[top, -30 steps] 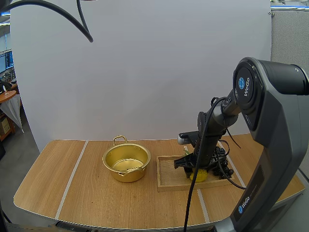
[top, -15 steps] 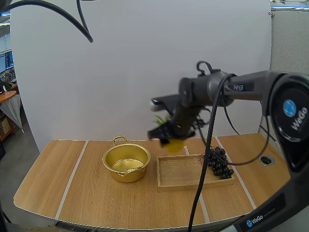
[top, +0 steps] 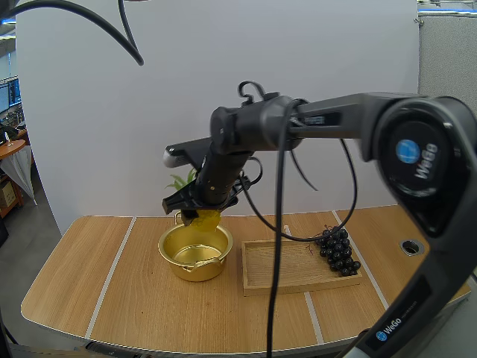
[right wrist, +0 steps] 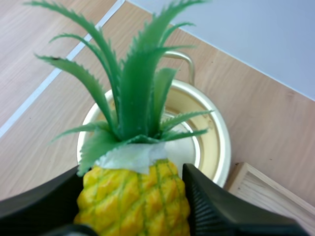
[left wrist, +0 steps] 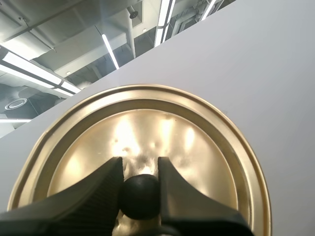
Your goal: Open the pot, put the pineapple inside, and close it
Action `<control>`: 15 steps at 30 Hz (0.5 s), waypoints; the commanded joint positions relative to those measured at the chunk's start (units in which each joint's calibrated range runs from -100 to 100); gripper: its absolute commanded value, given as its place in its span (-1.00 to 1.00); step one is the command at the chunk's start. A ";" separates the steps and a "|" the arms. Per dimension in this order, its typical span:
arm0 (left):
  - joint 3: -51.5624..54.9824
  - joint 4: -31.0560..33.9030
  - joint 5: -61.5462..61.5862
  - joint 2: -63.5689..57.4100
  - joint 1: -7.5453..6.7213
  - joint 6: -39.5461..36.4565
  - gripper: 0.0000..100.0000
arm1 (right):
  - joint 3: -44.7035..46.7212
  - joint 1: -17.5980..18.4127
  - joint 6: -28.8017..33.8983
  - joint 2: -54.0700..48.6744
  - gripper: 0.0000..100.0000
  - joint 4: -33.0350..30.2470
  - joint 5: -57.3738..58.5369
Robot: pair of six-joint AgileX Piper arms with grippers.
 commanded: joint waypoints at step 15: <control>-0.42 -0.05 -2.08 0.02 -0.11 -0.65 -1.00 | -7.12 1.37 -0.01 16.04 -1.00 -0.95 -2.58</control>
